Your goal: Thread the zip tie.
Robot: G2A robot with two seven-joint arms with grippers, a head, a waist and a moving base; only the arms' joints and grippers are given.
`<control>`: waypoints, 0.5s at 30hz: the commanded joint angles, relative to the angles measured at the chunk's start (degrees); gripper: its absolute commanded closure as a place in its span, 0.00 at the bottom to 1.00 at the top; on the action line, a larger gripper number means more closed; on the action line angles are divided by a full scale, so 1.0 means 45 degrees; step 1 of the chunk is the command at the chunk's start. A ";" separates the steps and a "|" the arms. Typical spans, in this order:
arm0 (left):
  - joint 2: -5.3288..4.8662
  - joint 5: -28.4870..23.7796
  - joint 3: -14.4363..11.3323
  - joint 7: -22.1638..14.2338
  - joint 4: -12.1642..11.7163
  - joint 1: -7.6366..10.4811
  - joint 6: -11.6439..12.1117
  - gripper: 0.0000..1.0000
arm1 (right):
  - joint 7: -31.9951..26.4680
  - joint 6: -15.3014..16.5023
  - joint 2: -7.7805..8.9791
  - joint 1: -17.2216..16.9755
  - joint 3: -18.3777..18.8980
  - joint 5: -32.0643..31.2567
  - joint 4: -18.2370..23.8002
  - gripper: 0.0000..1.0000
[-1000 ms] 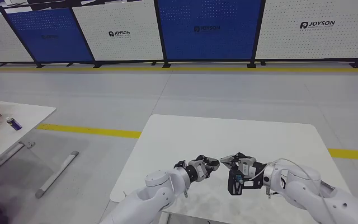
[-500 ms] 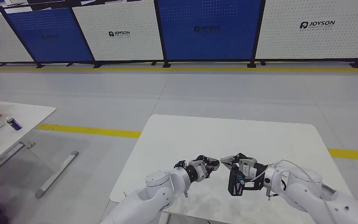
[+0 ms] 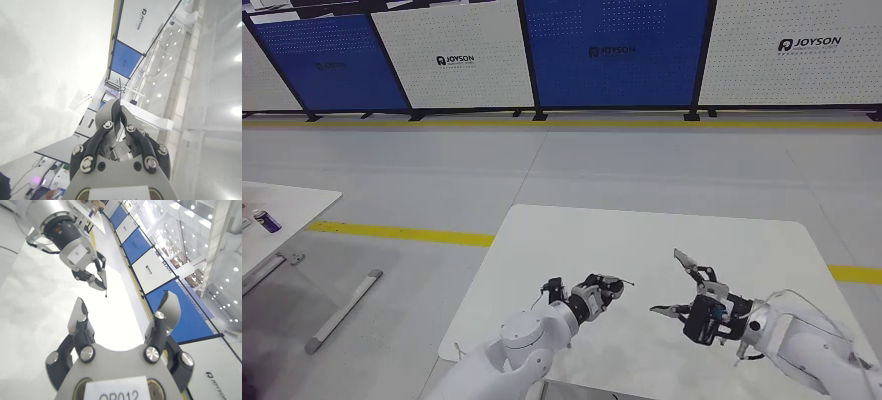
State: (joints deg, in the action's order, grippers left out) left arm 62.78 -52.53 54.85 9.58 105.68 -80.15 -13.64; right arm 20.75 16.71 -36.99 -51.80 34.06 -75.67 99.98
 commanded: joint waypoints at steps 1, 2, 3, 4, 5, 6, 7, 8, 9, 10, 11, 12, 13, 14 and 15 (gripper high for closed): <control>-0.0020 0.0543 0.0010 -0.0010 0.0050 -0.0103 0.0074 1.00 | 0.0170 -0.0081 0.0013 -0.0115 0.0118 0.0430 -0.0044 0.00; -0.0020 0.0543 0.0010 -0.0010 0.0050 -0.0103 0.0074 1.00 | 0.0170 -0.0081 0.0013 -0.0115 0.0118 0.0430 -0.0044 0.00; -0.0020 0.0543 0.0010 -0.0010 0.0050 -0.0103 0.0074 1.00 | 0.0170 -0.0081 0.0013 -0.0115 0.0118 0.0430 -0.0044 0.00; -0.0020 0.0543 0.0010 -0.0010 0.0050 -0.0103 0.0074 1.00 | 0.0170 -0.0081 0.0013 -0.0115 0.0118 0.0430 -0.0044 0.00; -0.0020 0.0543 0.0010 -0.0010 0.0050 -0.0103 0.0074 1.00 | 0.0170 -0.0081 0.0013 -0.0115 0.0118 0.0430 -0.0044 0.00; -0.0020 0.0543 0.0010 -0.0010 0.0050 -0.0103 0.0074 1.00 | 0.0170 -0.0081 0.0013 -0.0115 0.0118 0.0430 -0.0044 0.00; -0.0020 0.0543 0.0010 -0.0010 0.0050 -0.0103 0.0074 1.00 | 0.0170 -0.0081 0.0013 -0.0115 0.0118 0.0430 -0.0044 0.00; -0.0020 0.0543 0.0010 -0.0010 0.0050 -0.0103 0.0074 1.00 | 0.0170 -0.0081 0.0013 -0.0115 0.0118 0.0430 -0.0044 0.00; -0.0020 0.0543 0.0010 -0.0010 0.0050 -0.0103 0.0074 1.00 | 0.0170 -0.0081 0.0013 -0.0115 0.0118 0.0430 -0.0044 0.00; -0.0020 0.0543 0.0010 -0.0010 0.0050 -0.0103 0.0074 1.00 | 0.0170 -0.0081 0.0013 -0.0115 0.0118 0.0430 -0.0044 0.00; -0.0020 0.0543 0.0010 -0.0010 0.0050 -0.0103 0.0074 1.00 | 0.0170 -0.0081 0.0013 -0.0115 0.0118 0.0430 -0.0044 0.00; -0.0024 0.0817 0.0019 0.0042 0.0010 -0.0081 0.0178 1.00 | 0.0170 -0.0081 0.0013 -0.0115 0.0118 0.0430 -0.0044 0.00; -0.0034 0.1625 -0.0018 0.0274 -0.0099 -0.0070 0.0453 1.00 | 0.0038 -0.0116 0.0001 -0.0187 0.0138 0.0581 -0.0113 0.00; -0.0035 0.2871 -0.0184 0.0618 -0.0252 -0.0104 0.0934 1.00 | -0.0041 0.0062 -0.0032 -0.0255 0.0272 0.1165 -0.0185 0.00; -0.0013 0.3325 -0.0321 0.0754 -0.0356 -0.0170 0.1224 1.00 | 0.0014 0.0536 -0.0048 -0.0262 0.0386 0.1716 -0.0361 0.00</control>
State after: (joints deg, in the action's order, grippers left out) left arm 62.65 -44.88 54.12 11.97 104.64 -80.62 -9.93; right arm 20.72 17.10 -37.12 -52.90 35.25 -71.07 99.02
